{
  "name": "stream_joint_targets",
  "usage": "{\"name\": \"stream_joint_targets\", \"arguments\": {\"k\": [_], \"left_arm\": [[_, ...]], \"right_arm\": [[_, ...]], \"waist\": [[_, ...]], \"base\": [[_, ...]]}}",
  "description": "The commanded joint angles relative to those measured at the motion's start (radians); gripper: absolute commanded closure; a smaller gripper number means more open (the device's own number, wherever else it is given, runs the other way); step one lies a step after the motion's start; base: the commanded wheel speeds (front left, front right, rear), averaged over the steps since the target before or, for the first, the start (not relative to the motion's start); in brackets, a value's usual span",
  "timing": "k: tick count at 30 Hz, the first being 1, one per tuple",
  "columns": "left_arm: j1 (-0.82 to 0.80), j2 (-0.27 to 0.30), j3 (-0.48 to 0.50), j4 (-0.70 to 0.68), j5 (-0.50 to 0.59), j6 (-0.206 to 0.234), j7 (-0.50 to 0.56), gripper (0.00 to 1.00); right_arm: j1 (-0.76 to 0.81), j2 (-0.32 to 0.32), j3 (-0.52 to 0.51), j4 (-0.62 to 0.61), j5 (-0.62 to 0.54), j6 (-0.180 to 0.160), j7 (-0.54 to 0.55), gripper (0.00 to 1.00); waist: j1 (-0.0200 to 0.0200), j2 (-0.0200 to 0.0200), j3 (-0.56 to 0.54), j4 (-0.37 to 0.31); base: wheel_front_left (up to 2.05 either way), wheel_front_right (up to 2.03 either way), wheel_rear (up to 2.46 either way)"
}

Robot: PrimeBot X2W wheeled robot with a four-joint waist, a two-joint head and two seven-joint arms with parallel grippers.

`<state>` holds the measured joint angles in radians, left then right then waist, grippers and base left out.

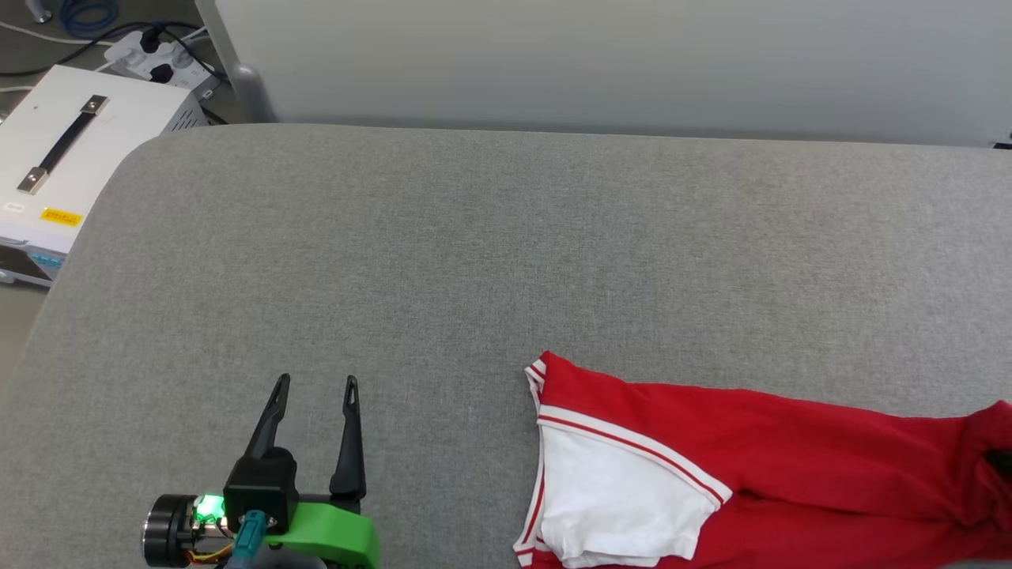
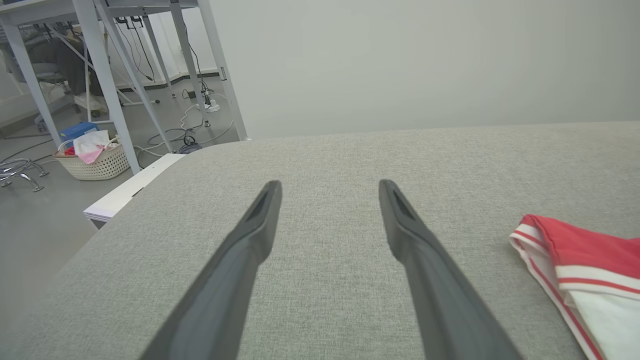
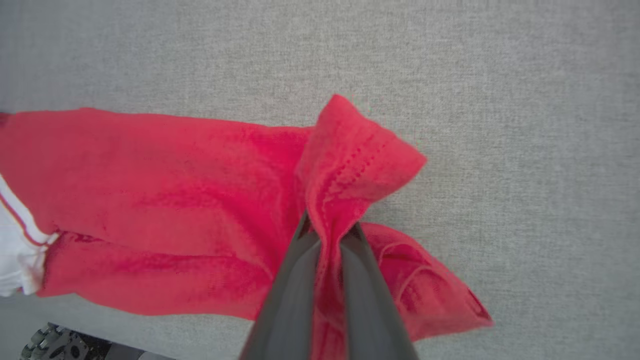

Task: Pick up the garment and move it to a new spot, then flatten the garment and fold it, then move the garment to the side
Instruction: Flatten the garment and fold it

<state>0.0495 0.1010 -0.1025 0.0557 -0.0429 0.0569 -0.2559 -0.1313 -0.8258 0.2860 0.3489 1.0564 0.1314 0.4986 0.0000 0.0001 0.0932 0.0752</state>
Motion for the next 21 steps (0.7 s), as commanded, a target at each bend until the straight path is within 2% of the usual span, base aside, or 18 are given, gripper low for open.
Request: {"name": "stream_joint_targets", "arguments": {"k": [1, 4, 8, 14, 21], "left_arm": [[0.017, -0.005, 0.002, 0.001, 0.01, -0.007, -0.006, 0.0], [0.018, -0.007, 0.0, 0.002, 0.013, -0.012, -0.006, 0.0], [0.015, -0.01, -0.001, 0.003, 0.016, -0.015, -0.006, 0.0], [0.005, -0.015, -0.008, 0.002, 0.021, -0.019, -0.006, 0.0], [-0.018, -0.022, -0.016, 0.0, 0.022, -0.02, -0.006, 0.0]], "right_arm": [[0.025, 0.002, -0.006, -0.044, 0.024, -0.001, 0.011, 1.0], [0.055, 0.012, -0.009, -0.151, 0.074, -0.001, 0.042, 1.0], [0.071, 0.03, -0.001, -0.284, 0.08, -0.001, 0.065, 1.0], [0.036, 0.09, 0.055, -0.415, 0.011, -0.001, 0.096, 1.0], [-0.083, 0.177, 0.206, -0.473, -0.105, -0.001, 0.118, 1.0]], "waist": [[0.0, -0.0001, -0.005, -0.006], [0.0, -0.0001, -0.008, -0.007], [0.0, -0.0001, -0.006, -0.003], [0.0, -0.0001, 0.007, 0.013], [0.0, -0.0001, 0.035, 0.033]], "base": [[0.0, 0.0, 0.0], [0.0, 0.0, 0.0], [0.0, 0.0, 0.0], [0.0, 0.0, 0.0], [0.0, 0.0, 0.0]]}}
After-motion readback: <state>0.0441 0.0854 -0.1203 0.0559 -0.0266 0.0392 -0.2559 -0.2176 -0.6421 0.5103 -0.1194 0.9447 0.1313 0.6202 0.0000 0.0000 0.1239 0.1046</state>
